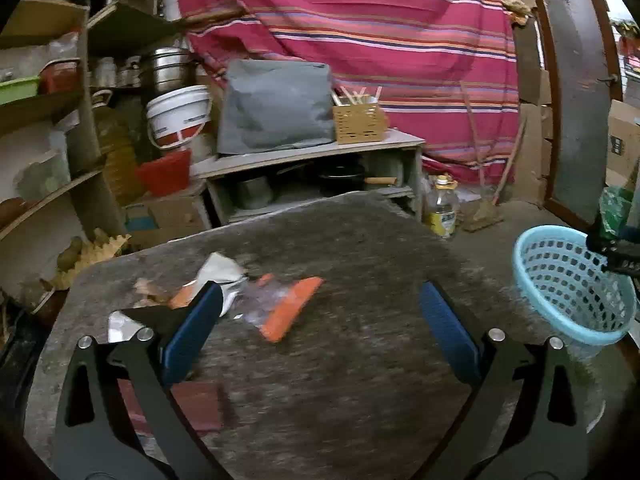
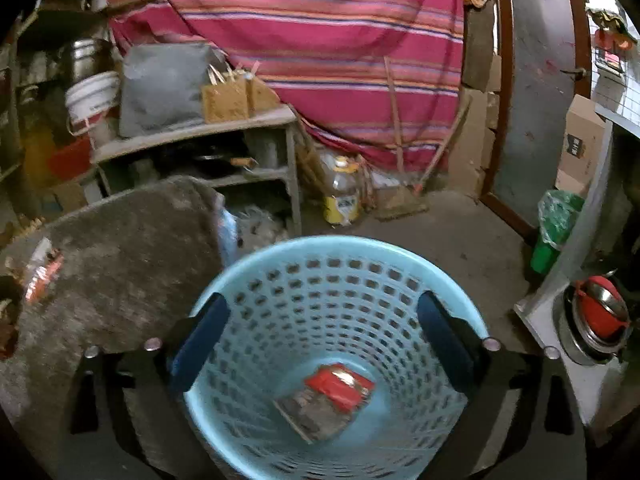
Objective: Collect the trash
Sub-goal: 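Release the printed wrapper into the blue basket with the left tool, then grasp the clear bag with orange strip with the right tool while the left grasps the silver foil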
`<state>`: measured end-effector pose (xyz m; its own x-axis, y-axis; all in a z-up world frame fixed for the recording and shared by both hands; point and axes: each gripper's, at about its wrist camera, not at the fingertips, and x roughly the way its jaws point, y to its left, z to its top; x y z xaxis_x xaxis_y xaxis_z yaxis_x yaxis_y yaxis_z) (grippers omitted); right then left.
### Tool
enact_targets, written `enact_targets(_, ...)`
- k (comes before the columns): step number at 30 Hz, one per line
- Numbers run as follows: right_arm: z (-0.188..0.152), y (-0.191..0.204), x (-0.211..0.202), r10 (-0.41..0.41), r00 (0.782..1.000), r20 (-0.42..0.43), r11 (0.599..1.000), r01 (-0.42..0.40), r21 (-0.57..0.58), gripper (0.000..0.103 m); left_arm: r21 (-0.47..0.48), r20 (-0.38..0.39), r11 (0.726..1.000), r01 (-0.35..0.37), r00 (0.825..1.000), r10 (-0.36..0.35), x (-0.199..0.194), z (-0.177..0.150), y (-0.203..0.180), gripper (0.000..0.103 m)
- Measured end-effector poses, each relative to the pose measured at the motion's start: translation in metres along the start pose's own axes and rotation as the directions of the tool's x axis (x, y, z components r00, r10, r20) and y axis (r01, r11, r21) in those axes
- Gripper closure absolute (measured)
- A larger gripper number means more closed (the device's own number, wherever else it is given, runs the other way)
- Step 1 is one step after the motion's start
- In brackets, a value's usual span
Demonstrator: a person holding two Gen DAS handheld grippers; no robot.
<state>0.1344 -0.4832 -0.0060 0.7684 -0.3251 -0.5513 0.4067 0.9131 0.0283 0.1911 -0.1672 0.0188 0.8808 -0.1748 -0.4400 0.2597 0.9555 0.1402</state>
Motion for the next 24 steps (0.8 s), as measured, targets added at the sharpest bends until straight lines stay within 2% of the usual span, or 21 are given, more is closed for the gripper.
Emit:
enact_targets(11,0.000,0.064,-0.028,0.132,0.989,0.062,0.991,-0.130,-0.028,0.009,-0.090,-0.008,0.992,-0.092,0.996,0.092,-0.006,-0.012,0.073,0.006)
enact_targets(16,-0.006,0.095,-0.034,0.163,0.985,0.055,0.986,-0.160,-0.047,0.008,-0.124,-0.021,0.982,-0.140,0.990,0.138,-0.008,-0.018,0.099,0.006)
enact_targets(24,-0.009,0.135,-0.033,0.212,0.976,0.041,0.975,-0.209,-0.073,0.008,-0.128,-0.044,0.971,-0.201,0.979,0.197,-0.009,-0.032,0.136,0.006)
